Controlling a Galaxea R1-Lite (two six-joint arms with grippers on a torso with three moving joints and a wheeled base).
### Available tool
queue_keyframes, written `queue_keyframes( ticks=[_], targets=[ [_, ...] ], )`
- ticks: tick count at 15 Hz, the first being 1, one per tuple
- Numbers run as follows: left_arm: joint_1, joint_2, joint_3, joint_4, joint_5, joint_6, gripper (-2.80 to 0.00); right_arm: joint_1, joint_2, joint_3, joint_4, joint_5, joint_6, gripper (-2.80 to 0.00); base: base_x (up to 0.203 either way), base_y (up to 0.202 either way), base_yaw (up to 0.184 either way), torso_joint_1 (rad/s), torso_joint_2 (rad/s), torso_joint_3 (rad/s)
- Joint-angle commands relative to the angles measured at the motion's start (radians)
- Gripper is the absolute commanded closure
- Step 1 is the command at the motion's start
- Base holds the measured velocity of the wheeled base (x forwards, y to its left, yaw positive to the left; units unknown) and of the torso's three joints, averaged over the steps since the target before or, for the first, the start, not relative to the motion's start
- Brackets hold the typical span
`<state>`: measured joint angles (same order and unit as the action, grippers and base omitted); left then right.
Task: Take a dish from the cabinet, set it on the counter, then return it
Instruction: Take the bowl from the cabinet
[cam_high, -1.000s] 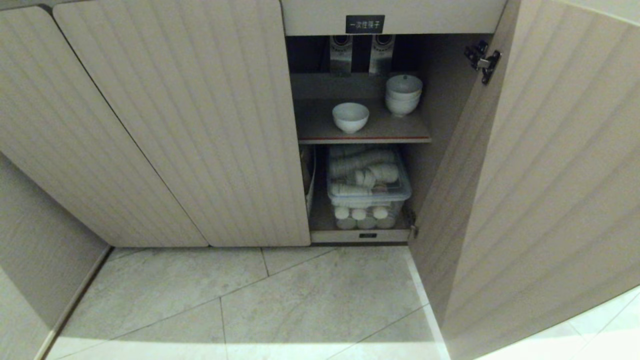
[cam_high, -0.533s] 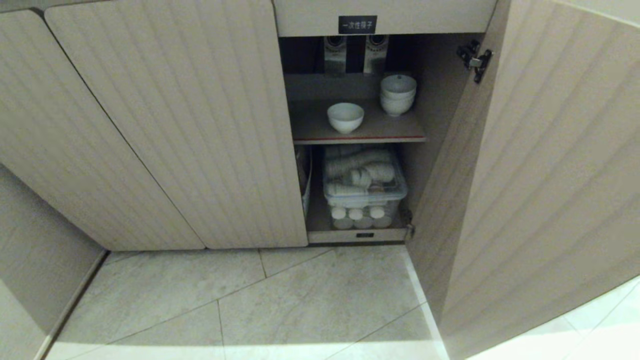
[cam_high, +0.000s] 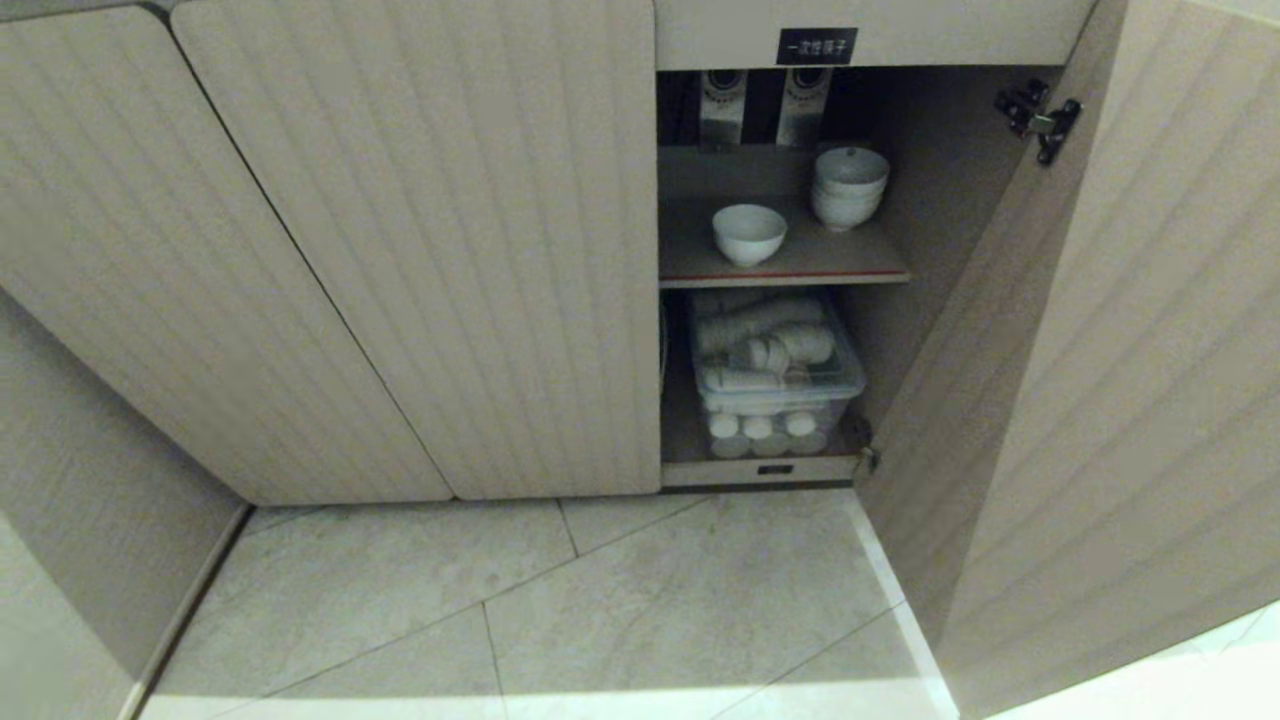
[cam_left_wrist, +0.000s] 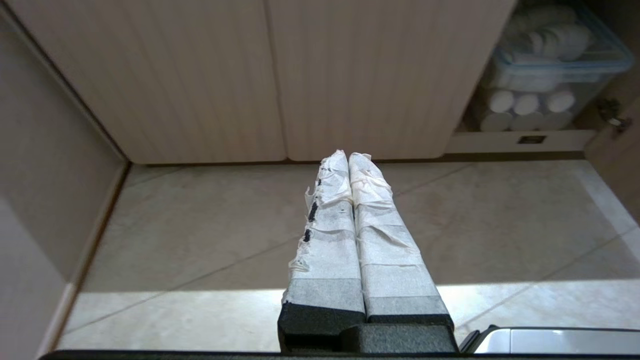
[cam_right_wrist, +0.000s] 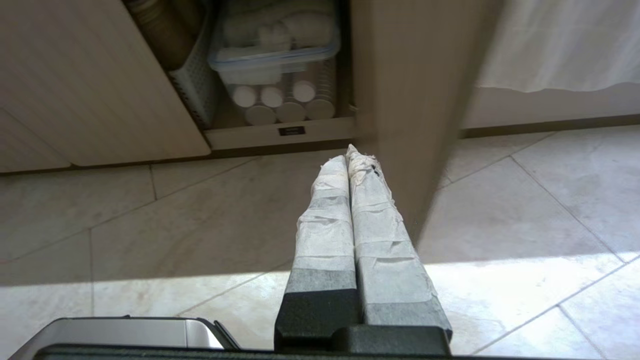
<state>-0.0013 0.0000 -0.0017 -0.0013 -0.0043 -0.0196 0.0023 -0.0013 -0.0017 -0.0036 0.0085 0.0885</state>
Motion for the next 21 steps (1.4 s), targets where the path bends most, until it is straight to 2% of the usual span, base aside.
queue_keyframes(
  ticks=[1, 7, 21],
  targets=[
    [0.001, 0.0, 0.0, 0.0, 0.0, 0.0, 0.0, 0.001, 0.001, 0.0, -0.001, 0.001, 0.0, 0.0, 0.0, 0.196, -0.001, 0.002, 0.01, 0.001],
    [0.001, 0.0, 0.0, 0.0, 0.0, 0.001, 0.0, 0.001, 0.001, 0.0, -0.001, 0.001, 0.0, 0.0, 0.0, 0.166, -0.001, 0.005, 0.0, 0.001],
    [0.001, 0.0, 0.0, 0.0, -0.002, 0.001, 0.0, 0.001, 0.001, 0.0, -0.001, 0.001, 0.0, 0.0, 0.0, 0.0, 0.0, 0.0, 0.0, 0.0]
  ],
)
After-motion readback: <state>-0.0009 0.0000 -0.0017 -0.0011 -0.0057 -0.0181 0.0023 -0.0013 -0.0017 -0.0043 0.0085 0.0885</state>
